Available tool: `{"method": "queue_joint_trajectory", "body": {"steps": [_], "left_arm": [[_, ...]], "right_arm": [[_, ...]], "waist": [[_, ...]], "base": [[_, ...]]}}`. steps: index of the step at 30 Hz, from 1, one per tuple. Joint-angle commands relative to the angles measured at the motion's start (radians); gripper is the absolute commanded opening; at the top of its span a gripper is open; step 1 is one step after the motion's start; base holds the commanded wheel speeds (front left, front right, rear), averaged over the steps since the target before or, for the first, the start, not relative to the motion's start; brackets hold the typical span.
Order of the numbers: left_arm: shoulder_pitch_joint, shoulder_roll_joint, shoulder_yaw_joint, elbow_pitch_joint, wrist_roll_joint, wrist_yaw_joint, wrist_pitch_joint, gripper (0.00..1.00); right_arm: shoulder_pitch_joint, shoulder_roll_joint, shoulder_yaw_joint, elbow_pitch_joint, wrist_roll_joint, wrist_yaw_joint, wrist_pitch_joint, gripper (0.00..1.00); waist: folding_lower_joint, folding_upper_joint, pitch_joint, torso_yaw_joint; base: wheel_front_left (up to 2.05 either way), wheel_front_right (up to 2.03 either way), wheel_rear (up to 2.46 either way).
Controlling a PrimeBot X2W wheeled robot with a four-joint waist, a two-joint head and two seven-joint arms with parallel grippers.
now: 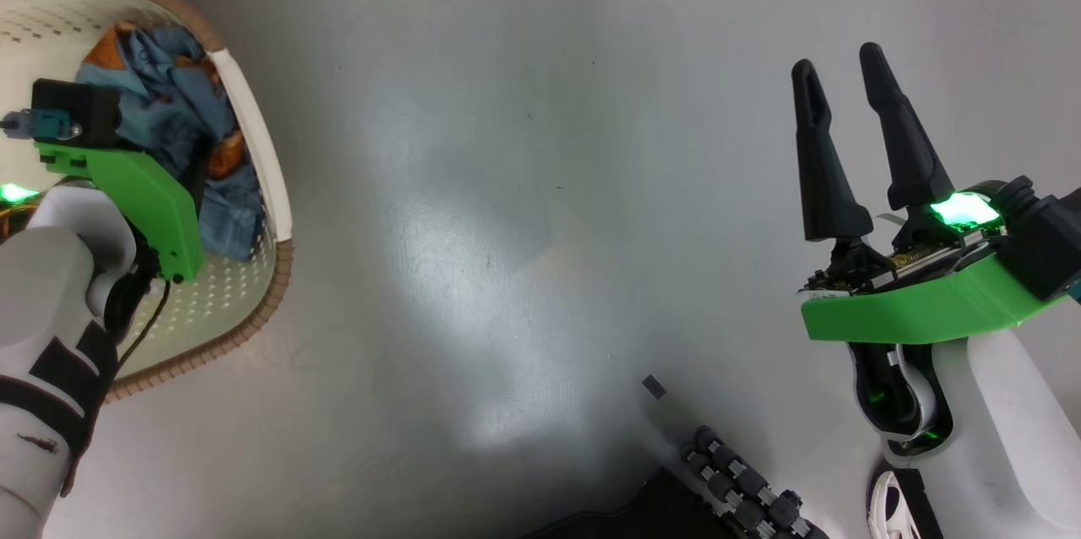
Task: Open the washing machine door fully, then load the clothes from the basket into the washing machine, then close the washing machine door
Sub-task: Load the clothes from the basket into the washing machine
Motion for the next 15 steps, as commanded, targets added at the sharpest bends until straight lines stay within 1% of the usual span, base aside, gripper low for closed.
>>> {"method": "queue_joint_trajectory", "body": {"steps": [1,2,3,10,15], "left_arm": [[-0.004,0.029,0.01,0.002,-0.013,0.001,-0.009,0.79],[-0.007,0.03,0.004,0.005,-0.016,0.001,-0.012,0.38],[-0.009,0.03,-0.003,0.006,-0.018,0.001,-0.016,0.0],[-0.02,0.02,-0.028,0.009,-0.059,0.001,-0.059,0.0],[-0.001,0.004,-0.024,0.016,-0.113,0.001,-0.131,0.0]], "right_arm": [[0.035,-0.004,0.02,-0.024,-0.01,0.006,-0.008,1.0],[0.036,-0.004,0.022,-0.025,-0.011,0.006,-0.008,1.0],[0.037,-0.004,0.022,-0.026,-0.011,0.006,-0.008,1.0],[0.036,-0.007,0.017,-0.026,-0.014,0.006,-0.008,1.0],[0.034,-0.01,0.009,-0.022,-0.015,0.006,-0.008,1.0]], "waist": [[-0.0001,0.0,0.002,-0.003],[-0.0001,0.0,0.003,-0.004],[-0.0001,0.0,0.003,-0.004],[-0.0001,0.0,-0.008,0.003],[-0.0001,0.0,-0.054,0.026]], "base": [[0.0,0.0,0.0],[0.0,0.0,0.0],[0.0,0.0,0.0],[0.0,0.0,0.0],[0.0,0.0,0.0]]}}
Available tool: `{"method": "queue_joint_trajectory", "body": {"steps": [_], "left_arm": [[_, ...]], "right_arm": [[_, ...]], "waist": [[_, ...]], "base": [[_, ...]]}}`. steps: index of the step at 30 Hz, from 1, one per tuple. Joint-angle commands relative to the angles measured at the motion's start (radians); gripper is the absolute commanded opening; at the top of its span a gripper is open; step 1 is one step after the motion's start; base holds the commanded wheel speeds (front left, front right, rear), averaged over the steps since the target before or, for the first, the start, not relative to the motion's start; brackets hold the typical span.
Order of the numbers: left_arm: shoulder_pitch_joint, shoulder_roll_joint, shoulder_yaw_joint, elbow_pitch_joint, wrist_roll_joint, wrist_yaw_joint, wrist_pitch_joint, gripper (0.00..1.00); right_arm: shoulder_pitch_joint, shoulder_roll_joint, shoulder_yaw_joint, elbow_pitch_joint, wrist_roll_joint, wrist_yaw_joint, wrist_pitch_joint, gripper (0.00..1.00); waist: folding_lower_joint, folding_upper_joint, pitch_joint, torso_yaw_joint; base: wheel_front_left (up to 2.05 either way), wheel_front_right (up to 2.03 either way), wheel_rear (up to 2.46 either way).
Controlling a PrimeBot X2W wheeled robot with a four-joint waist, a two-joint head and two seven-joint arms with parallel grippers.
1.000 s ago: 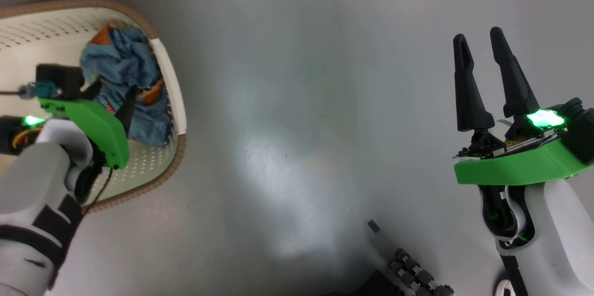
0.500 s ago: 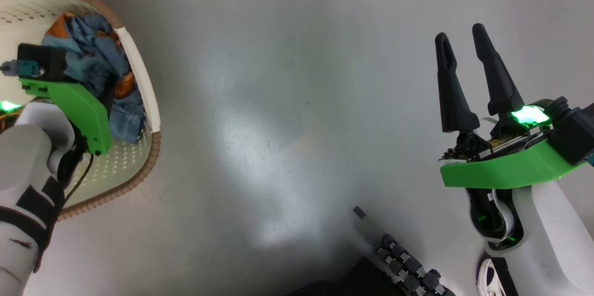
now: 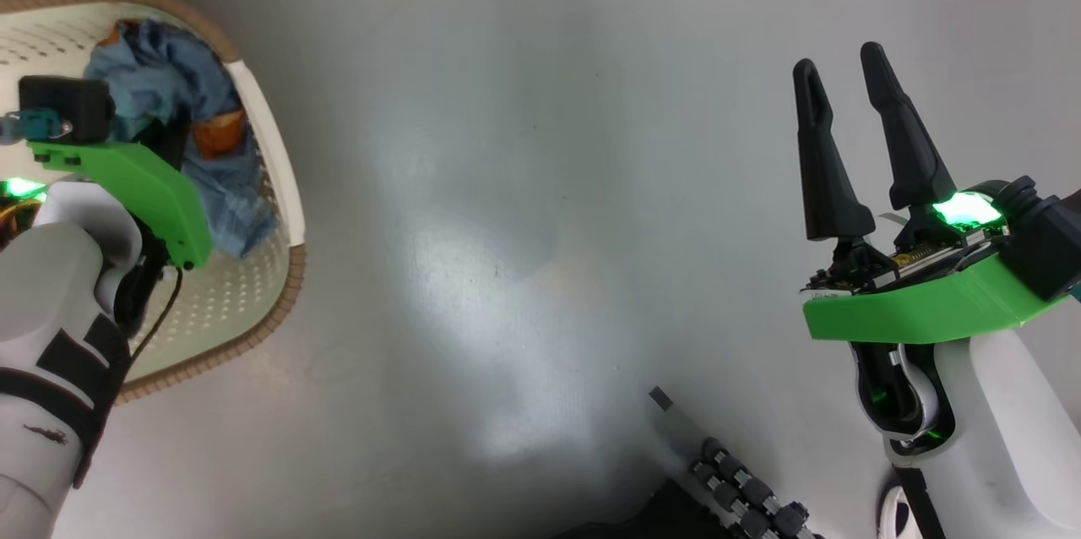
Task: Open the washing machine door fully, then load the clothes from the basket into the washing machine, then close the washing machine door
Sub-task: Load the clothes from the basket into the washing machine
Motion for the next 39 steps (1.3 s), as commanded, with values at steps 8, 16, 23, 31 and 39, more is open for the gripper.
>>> {"method": "queue_joint_trajectory", "body": {"steps": [8,16,23,31,39], "left_arm": [[0.092,-0.008,0.053,-0.013,-0.11,0.001,-0.136,0.0],[0.169,-0.011,0.099,-0.062,-0.141,0.001,-0.169,0.0],[0.274,-0.006,0.288,-0.172,-0.009,0.001,-0.17,0.0],[0.446,-0.044,0.541,-0.306,0.197,0.001,-0.17,0.0],[0.595,-0.09,0.723,-0.444,0.374,0.001,-0.171,0.0]], "right_arm": [[0.038,-0.029,-0.007,-0.005,-0.012,0.006,-0.008,1.0],[0.064,-0.057,-0.023,0.012,-0.011,0.006,-0.008,1.0],[0.108,-0.093,-0.031,0.042,-0.017,0.006,-0.008,1.0],[0.17,-0.123,-0.044,0.067,-0.012,0.006,-0.008,1.0],[0.233,-0.151,-0.056,0.08,-0.003,0.006,-0.008,1.0]], "waist": [[-0.0001,0.0,-0.122,0.067],[-0.0001,0.0,-0.228,0.118],[-0.0001,0.0,-0.335,0.171],[-0.0001,0.0,-0.459,0.219],[-0.0001,0.0,-0.572,0.25]], "base": [[0.0,0.0,0.0],[0.0,0.0,0.0],[0.0,0.0,0.0],[0.0,0.0,0.0],[0.0,0.0,0.0]]}}
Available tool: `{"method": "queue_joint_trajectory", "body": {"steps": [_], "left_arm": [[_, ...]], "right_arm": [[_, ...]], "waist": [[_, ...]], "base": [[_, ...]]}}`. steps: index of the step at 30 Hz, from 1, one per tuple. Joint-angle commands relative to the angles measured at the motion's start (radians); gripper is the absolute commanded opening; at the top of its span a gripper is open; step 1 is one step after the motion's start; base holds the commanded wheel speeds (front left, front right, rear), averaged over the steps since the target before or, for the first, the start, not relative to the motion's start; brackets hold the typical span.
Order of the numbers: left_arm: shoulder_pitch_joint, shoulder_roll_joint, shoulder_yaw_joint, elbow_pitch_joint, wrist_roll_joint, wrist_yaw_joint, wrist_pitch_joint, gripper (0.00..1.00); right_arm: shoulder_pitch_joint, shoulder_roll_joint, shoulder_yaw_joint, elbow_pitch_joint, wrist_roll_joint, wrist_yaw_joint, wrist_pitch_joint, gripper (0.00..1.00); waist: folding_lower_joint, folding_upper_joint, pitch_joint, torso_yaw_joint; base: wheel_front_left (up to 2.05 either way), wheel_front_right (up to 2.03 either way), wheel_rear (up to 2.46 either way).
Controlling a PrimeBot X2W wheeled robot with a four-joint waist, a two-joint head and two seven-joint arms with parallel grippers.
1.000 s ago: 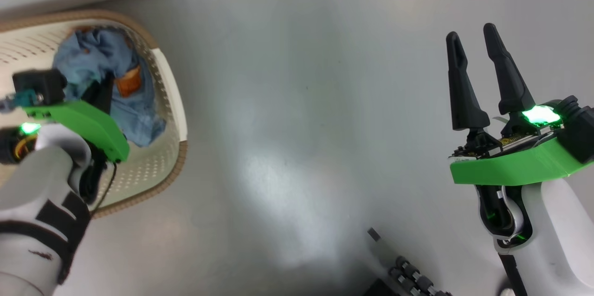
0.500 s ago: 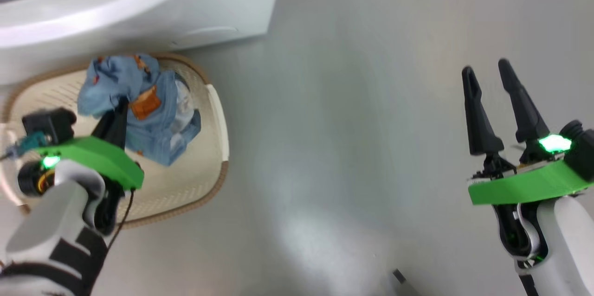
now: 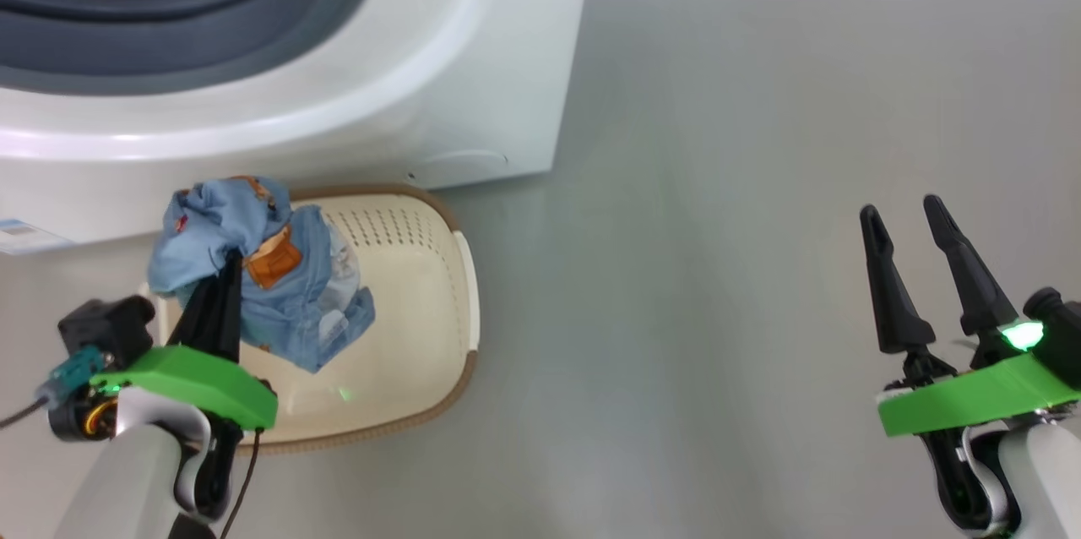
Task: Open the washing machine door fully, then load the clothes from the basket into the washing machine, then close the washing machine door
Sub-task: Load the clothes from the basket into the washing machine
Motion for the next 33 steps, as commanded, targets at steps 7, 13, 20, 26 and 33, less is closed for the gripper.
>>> {"method": "queue_joint_trajectory", "body": {"steps": [7,13,20,26,33], "left_arm": [[0.119,0.009,0.162,-0.164,0.137,0.001,-0.01,0.0],[0.214,-0.014,0.24,-0.28,0.212,0.001,-0.01,0.0],[0.333,-0.038,0.323,-0.425,0.266,0.001,-0.01,0.0],[0.407,-0.061,0.369,-0.532,0.295,0.001,-0.01,0.0],[0.469,-0.085,0.393,-0.612,0.324,0.001,-0.01,0.0]], "right_arm": [[0.075,-0.039,-0.01,-0.015,0.007,0.006,-0.008,1.0],[0.12,-0.043,-0.029,-0.017,0.008,0.006,-0.008,1.0],[0.166,-0.047,-0.048,-0.021,0.007,0.006,-0.008,1.0],[0.186,-0.045,-0.063,-0.026,0.005,0.006,-0.008,1.0],[0.2,-0.046,-0.073,-0.034,0.004,0.006,-0.008,1.0]], "waist": [[0.0,0.0,-0.148,0.059],[0.0,0.0,-0.2,0.067],[0.0,0.0,-0.237,0.073],[0.0,0.0,-0.247,0.083],[0.0,0.0,-0.249,0.093]], "base": [[0.0,0.0,0.0],[0.0,0.0,0.0],[0.0,0.0,0.0],[0.0,0.0,0.0],[0.0,0.0,0.0]]}}
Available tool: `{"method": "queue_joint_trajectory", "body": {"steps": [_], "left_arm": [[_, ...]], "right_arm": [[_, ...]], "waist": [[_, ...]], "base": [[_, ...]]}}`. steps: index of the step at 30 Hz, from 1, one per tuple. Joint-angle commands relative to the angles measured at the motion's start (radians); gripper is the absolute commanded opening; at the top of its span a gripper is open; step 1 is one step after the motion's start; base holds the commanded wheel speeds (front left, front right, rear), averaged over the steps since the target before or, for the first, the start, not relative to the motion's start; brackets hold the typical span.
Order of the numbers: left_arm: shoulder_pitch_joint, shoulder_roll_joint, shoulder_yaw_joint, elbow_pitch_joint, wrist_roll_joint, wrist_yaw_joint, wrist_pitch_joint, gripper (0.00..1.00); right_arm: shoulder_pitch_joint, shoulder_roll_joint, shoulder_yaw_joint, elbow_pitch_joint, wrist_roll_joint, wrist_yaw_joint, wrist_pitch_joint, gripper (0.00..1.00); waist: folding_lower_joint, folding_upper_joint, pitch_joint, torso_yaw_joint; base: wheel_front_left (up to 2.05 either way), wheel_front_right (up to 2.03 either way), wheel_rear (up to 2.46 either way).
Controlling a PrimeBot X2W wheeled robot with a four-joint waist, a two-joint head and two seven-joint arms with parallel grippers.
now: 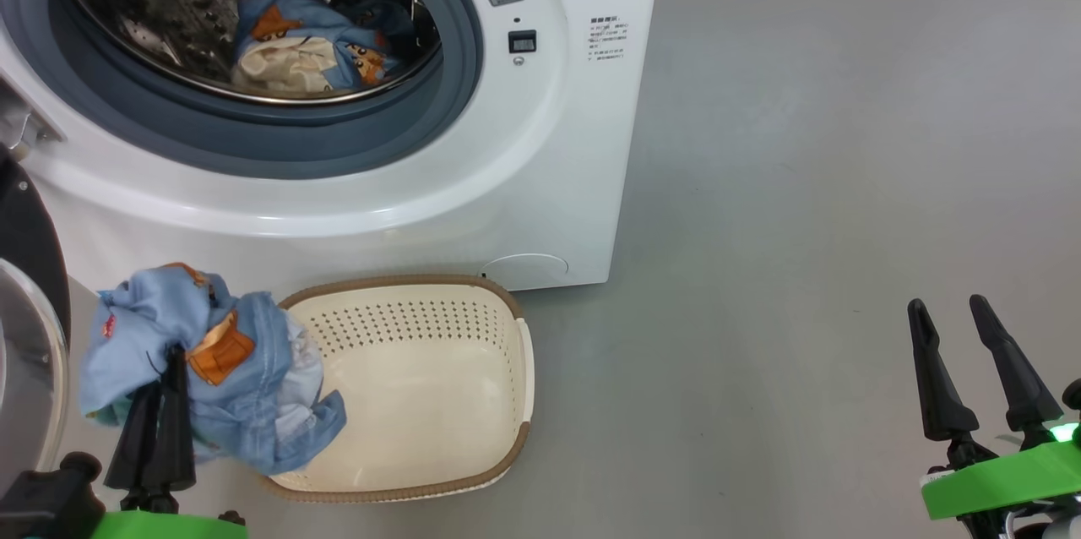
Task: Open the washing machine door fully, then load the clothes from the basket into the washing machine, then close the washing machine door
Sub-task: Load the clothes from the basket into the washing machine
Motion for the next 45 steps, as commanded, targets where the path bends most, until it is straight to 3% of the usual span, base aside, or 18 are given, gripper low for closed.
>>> {"method": "queue_joint_trajectory", "body": {"steps": [1,13,26,45], "left_arm": [[-0.007,0.015,0.041,-0.035,0.008,0.001,-0.009,0.0],[-0.061,0.012,0.041,-0.04,0.003,0.001,-0.009,0.0],[-0.436,0.073,0.054,0.062,-0.022,0.001,-0.009,0.0],[-1.051,0.223,-0.035,0.565,0.004,0.001,-0.009,0.0]], "right_arm": [[0.003,-0.024,0.012,-0.026,-0.003,0.006,-0.008,1.0],[-0.013,-0.013,0.019,-0.035,-0.004,0.006,-0.008,1.0],[-0.126,0.032,0.044,-0.05,-0.006,0.006,-0.008,1.0],[-0.255,0.1,0.087,-0.061,-0.003,0.006,-0.008,1.0]], "waist": [[0.0,0.0,0.0,0.001],[0.0,0.0,0.051,-0.01],[0.0,0.0,0.268,-0.059],[0.0,0.0,0.476,-0.199]], "base": [[0.0,0.0,0.0],[0.0,0.0,0.0],[0.0,0.0,0.0],[0.0,0.0,0.0]]}}
